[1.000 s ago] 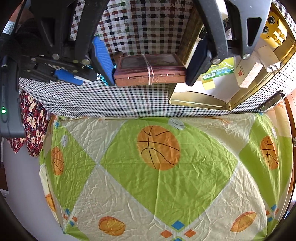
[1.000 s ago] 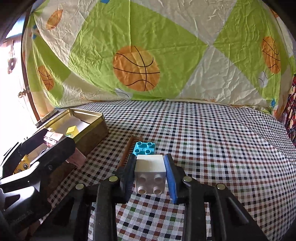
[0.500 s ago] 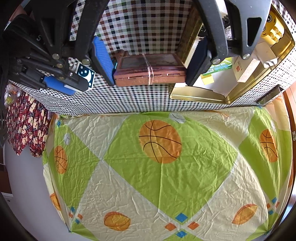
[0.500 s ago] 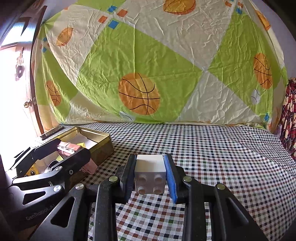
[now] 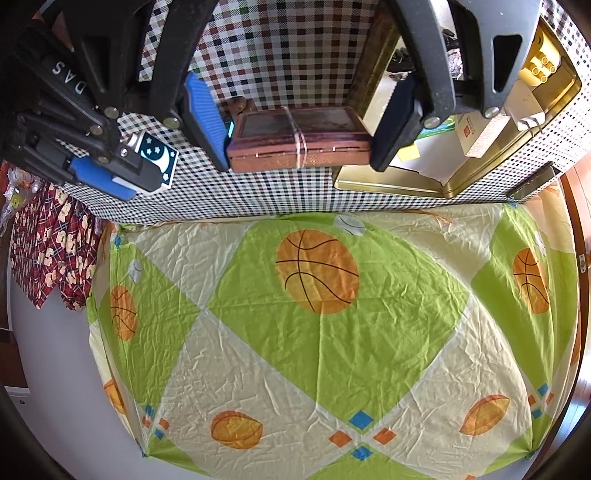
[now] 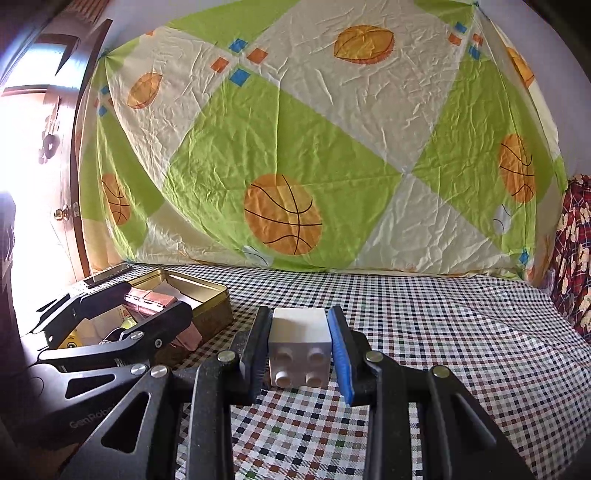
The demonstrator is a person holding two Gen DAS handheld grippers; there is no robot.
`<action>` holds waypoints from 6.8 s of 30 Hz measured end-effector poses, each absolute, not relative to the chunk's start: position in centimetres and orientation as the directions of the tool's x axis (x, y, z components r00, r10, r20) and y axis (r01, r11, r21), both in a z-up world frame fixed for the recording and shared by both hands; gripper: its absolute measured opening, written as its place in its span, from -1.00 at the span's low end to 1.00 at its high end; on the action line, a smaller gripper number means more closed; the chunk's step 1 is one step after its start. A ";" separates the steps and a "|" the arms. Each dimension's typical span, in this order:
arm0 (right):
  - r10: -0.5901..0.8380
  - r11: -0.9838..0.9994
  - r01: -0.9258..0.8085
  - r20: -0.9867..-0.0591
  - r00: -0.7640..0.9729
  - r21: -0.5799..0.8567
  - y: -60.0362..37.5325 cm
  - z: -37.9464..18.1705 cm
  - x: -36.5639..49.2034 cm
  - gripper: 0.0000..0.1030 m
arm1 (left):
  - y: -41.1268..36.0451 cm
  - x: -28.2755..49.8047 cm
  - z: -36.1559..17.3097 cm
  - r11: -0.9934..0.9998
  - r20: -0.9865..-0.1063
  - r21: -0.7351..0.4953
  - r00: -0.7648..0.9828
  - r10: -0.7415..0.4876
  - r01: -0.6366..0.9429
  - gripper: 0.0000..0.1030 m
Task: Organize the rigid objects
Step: 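Lift the brown frame with the left gripper while the right lifts the white brick, then carry the brown frame and white brick over the gold tin with both grippers, then lower the frame and white brick into the tin and open both grippers, then close the right gripper on the blue duplo block while the left nears the brown brush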
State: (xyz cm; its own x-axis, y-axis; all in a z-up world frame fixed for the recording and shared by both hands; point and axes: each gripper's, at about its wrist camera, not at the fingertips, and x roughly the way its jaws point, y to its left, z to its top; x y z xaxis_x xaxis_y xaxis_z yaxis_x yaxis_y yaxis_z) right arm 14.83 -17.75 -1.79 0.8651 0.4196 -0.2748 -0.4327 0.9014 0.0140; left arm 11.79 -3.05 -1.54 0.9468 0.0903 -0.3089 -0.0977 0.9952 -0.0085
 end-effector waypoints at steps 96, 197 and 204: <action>0.556 0.821 -0.572 -0.222 0.801 -0.007 -11.0 -1.6 11.1 -0.35 | 3.8 3.9 -0.5 0.983 -0.165 -0.124 0.979 0.118 -0.139 0.49; 0.319 0.921 -0.382 -0.698 0.641 0.070 -14.6 -6.3 26.5 -0.35 | -1.5 17.5 -0.9 0.992 -0.460 -0.007 0.881 0.112 -0.130 0.99; 0.282 0.955 -0.269 -0.685 0.672 0.129 -19.5 -6.1 27.2 -0.35 | -4.4 19.4 -2.0 0.995 -0.506 0.055 0.856 0.103 -0.087 0.99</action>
